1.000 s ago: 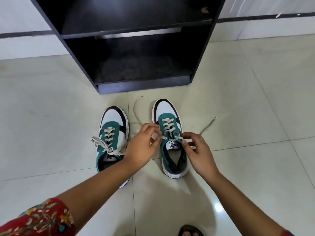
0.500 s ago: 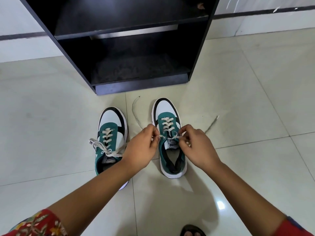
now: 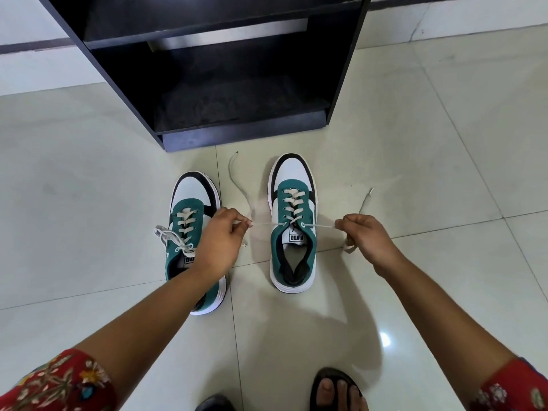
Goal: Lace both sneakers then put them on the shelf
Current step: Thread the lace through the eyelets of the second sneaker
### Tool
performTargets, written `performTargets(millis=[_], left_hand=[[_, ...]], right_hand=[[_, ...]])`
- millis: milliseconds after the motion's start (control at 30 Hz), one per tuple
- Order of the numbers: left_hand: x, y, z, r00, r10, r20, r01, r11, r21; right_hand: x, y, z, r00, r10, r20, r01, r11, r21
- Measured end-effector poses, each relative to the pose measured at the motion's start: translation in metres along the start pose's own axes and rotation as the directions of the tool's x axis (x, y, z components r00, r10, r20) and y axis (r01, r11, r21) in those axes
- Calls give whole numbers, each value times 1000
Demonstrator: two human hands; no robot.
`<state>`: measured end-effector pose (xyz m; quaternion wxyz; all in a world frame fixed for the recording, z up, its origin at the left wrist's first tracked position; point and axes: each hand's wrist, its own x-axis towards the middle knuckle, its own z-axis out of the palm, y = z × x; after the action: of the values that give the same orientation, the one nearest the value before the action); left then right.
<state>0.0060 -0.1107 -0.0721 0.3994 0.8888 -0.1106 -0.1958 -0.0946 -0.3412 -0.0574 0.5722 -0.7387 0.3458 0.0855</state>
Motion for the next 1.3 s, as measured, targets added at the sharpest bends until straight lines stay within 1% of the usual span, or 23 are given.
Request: performTargets(millis=[133,200,300,367,400,467,500,533,567,633,667,700,733,767,800,833,867,900,967,1100,1133,1233,1300], left_hand=[[-1,2,-4,999,43,-19,-39,984,173],[-1,3,-5,999,38,-14,-35,982,187],[-2,3,-6,998,52,-33,-46,989,142],[-3,4,-8,995,83,-54,-76,990,116],[-4,7,-10,993,104,-57,-96,989,116],[-5,11,-11,986,139,-91,-129,986,102],[-7,15,-10,983,141,-120,-134,989,70],[-10,17,-6,981,131,-141,-129,991,22],[-14,19,0,986,92,-136,-97,995,-34],[-20,20,14,998,-52,-28,48,988,-150],[-22,20,20,991,-126,40,131,974,-185],[-23,22,25,978,-190,86,205,953,-222],[-24,25,28,966,-235,109,256,925,-279],[-24,30,30,958,-264,114,288,887,-361],[-25,36,31,954,-277,113,298,840,-453],[-24,42,32,954,-279,108,292,792,-536],[-23,47,33,957,-272,96,274,756,-594],[-21,50,34,961,-264,81,254,729,-636],[-17,58,34,963,-257,77,238,688,-686],[-14,61,31,960,-225,163,273,641,-717],[-12,58,30,956,-239,169,285,625,-727],[-5,47,28,922,-351,164,344,547,-763],[-5,39,27,901,-392,183,384,530,-756]], right_hand=[[4,6,-2,1000,-5,-24,5,1000,16],[6,9,-2,1000,-8,-25,9,1000,17],[5,14,2,999,-20,-26,20,1000,-24],[4,17,7,997,-79,-18,77,989,-125],[2,17,8,988,-151,-29,140,962,-235],[1,17,8,933,-348,-94,259,829,-495],[-3,14,8,893,-427,-140,283,777,-563],[-8,10,8,863,-473,-175,297,757,-582],[-13,8,10,855,-482,-192,294,754,-587],[-23,7,19,908,-386,-164,217,769,-602],[-26,9,24,941,-310,-136,179,797,-577],[-26,11,30,965,-238,-114,149,849,-507],[-25,12,35,979,-175,-106,123,918,-378],[-23,11,40,986,-124,-113,101,976,-195],[-22,6,45,989,-76,-123,79,997,16],[-22,0,49,991,-37,-130,65,974,219],[-21,-6,51,990,-24,-136,72,930,362],[-21,-12,53,990,-25,-135,81,901,426],[-21,-22,56,995,-22,-97,67,871,487],[-14,-22,58,997,71,-11,-51,801,597],[-12,-19,58,995,98,-6,-73,777,625],[-7,-11,57,988,154,23,-120,660,741],[-8,-12,57,981,192,41,-152,614,774]])
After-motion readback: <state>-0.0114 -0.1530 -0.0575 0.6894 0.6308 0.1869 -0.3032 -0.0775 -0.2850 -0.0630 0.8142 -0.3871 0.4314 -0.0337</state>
